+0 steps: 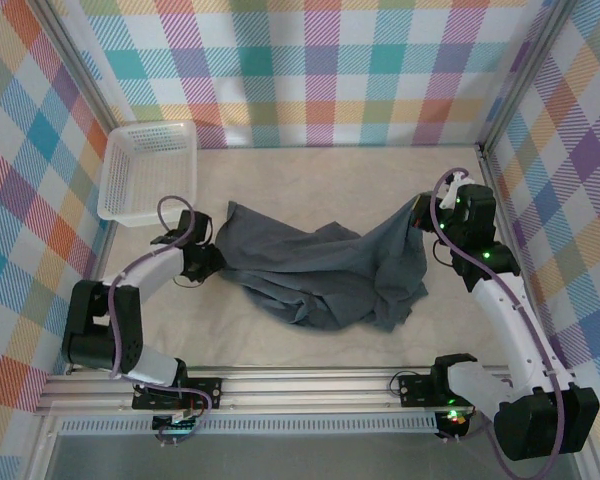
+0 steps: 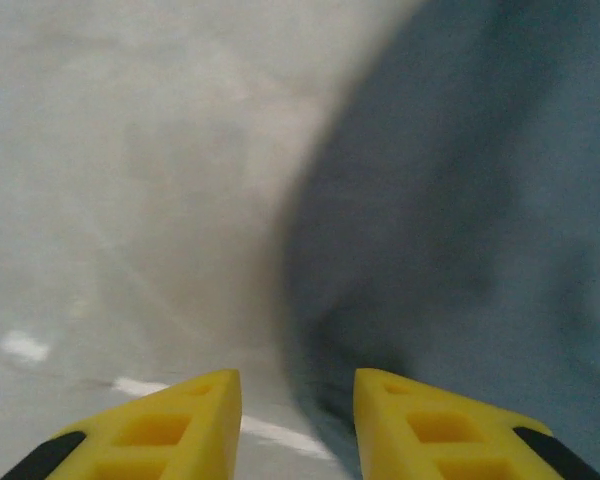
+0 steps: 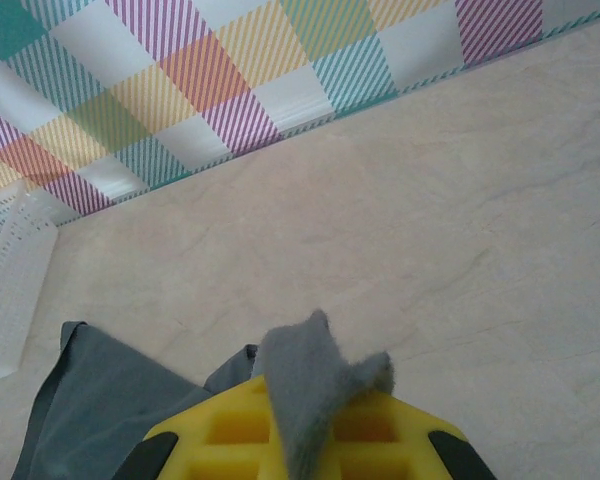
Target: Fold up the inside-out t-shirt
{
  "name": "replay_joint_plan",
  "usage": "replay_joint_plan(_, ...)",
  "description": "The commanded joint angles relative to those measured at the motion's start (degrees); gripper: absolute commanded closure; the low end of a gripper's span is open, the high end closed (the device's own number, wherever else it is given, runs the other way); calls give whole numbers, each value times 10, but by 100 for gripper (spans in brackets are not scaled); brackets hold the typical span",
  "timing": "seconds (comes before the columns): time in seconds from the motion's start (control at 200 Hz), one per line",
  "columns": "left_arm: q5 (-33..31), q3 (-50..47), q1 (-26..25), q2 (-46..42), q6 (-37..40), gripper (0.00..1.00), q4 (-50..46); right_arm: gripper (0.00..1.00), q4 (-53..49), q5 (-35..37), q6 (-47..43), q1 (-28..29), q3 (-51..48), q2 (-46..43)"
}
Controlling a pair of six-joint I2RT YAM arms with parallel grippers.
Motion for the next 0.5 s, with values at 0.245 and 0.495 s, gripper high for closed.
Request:
replay_joint_plan(0.245, 125, -34, 61, 33, -63, 58, 112, 100, 1, -15, -10, -1, 22, 0)
replay_joint_plan(0.495, 133, -19, 68, 84, -60, 63, 49, 100, 3, -20, -4, -1, 25, 3)
